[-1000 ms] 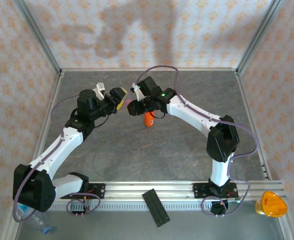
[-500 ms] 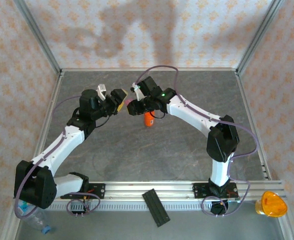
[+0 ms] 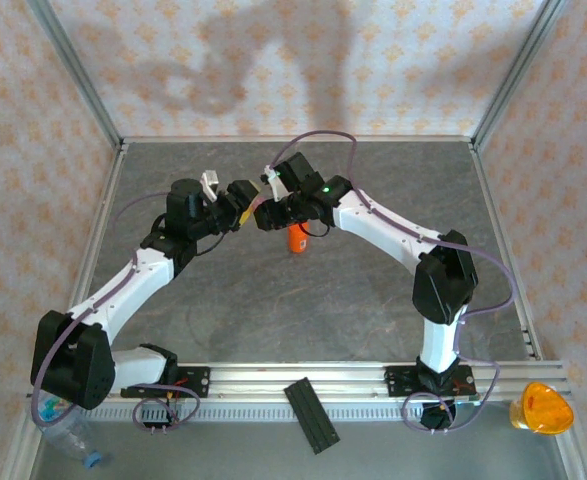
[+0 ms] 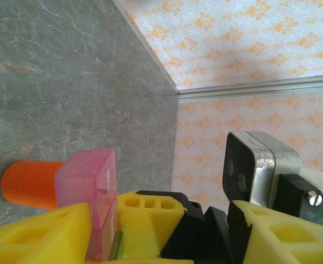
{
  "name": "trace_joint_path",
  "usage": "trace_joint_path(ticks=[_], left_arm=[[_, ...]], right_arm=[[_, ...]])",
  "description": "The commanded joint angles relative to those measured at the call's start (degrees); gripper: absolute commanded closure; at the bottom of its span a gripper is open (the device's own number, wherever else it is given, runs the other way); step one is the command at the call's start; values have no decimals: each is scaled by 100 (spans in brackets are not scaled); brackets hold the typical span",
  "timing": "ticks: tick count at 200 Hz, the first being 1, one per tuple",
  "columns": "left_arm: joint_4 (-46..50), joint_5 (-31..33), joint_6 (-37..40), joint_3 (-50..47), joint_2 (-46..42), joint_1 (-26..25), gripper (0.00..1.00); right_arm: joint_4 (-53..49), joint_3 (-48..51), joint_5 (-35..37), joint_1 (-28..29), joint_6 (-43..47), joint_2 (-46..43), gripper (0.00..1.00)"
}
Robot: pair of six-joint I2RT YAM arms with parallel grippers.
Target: Sort the pills into containers
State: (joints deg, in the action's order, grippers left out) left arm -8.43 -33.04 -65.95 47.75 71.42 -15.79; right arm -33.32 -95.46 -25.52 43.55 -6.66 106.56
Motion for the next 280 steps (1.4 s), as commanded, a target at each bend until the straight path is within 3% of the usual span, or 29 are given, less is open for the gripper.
trace_joint_path(ticks=[1, 173, 201, 235, 280], left_arm=[[-186, 135, 49, 47, 13, -42, 35], [-525, 84, -258, 739, 169, -284, 35], [132, 463, 109, 923, 1, -268, 35], [1011, 1062, 632, 890, -272, 178, 26], [1478, 966, 1172, 537, -393, 1129, 19]], right_arm=[[150, -16, 30, -5, -47, -145, 99], [265, 262, 24, -5, -121, -142, 100], [308, 384, 64, -4, -133, -191, 100], [291, 552, -2, -4, -122, -275, 100], [-63, 507, -12, 379, 325, -77, 98]])
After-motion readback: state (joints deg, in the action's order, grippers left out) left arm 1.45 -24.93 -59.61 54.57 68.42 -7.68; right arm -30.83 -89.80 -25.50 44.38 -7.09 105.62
